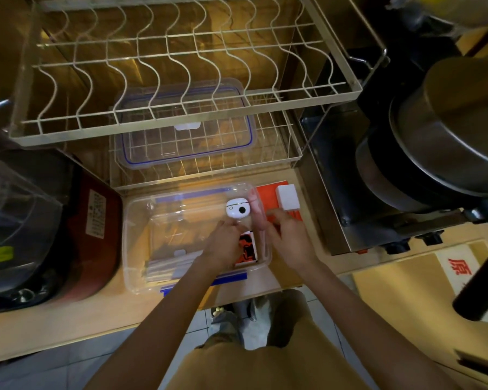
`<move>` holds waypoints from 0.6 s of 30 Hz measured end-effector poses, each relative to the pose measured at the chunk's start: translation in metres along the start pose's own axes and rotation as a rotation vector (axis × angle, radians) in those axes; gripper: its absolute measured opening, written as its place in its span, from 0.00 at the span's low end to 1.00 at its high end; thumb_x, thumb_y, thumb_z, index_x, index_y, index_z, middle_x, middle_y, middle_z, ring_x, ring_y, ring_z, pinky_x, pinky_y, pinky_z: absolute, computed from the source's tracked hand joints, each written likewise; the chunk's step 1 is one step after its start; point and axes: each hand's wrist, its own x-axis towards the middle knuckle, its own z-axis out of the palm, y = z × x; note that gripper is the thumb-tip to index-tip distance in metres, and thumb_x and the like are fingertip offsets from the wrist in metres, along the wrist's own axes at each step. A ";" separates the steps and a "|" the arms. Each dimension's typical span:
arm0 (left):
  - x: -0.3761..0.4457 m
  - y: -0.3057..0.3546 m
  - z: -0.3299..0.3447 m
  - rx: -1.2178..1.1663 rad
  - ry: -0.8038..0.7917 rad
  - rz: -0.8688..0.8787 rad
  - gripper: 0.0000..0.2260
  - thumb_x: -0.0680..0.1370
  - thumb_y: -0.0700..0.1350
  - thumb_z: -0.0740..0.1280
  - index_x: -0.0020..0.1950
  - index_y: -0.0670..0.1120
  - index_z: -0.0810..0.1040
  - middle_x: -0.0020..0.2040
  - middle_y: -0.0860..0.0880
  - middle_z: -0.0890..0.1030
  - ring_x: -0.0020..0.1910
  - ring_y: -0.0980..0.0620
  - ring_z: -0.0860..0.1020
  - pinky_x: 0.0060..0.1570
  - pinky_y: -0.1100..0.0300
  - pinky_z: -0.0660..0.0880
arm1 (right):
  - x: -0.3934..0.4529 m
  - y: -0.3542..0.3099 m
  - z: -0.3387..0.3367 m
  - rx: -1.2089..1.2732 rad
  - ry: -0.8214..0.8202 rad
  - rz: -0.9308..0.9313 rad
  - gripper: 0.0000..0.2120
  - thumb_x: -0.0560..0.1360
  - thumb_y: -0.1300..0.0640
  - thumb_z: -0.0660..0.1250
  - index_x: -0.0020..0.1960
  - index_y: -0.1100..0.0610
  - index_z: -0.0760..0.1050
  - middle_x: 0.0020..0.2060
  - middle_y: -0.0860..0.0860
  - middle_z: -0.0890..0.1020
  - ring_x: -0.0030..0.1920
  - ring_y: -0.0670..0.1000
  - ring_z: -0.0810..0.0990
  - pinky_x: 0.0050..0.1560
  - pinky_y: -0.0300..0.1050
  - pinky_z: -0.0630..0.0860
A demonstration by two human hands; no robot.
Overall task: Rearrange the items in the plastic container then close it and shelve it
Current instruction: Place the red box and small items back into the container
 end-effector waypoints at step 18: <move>-0.047 0.004 -0.022 -0.041 0.069 0.019 0.16 0.80 0.49 0.55 0.66 0.47 0.71 0.65 0.48 0.75 0.63 0.48 0.71 0.61 0.52 0.69 | 0.036 0.009 -0.017 -0.376 0.182 0.132 0.23 0.77 0.49 0.61 0.67 0.59 0.63 0.62 0.59 0.72 0.61 0.58 0.72 0.57 0.54 0.76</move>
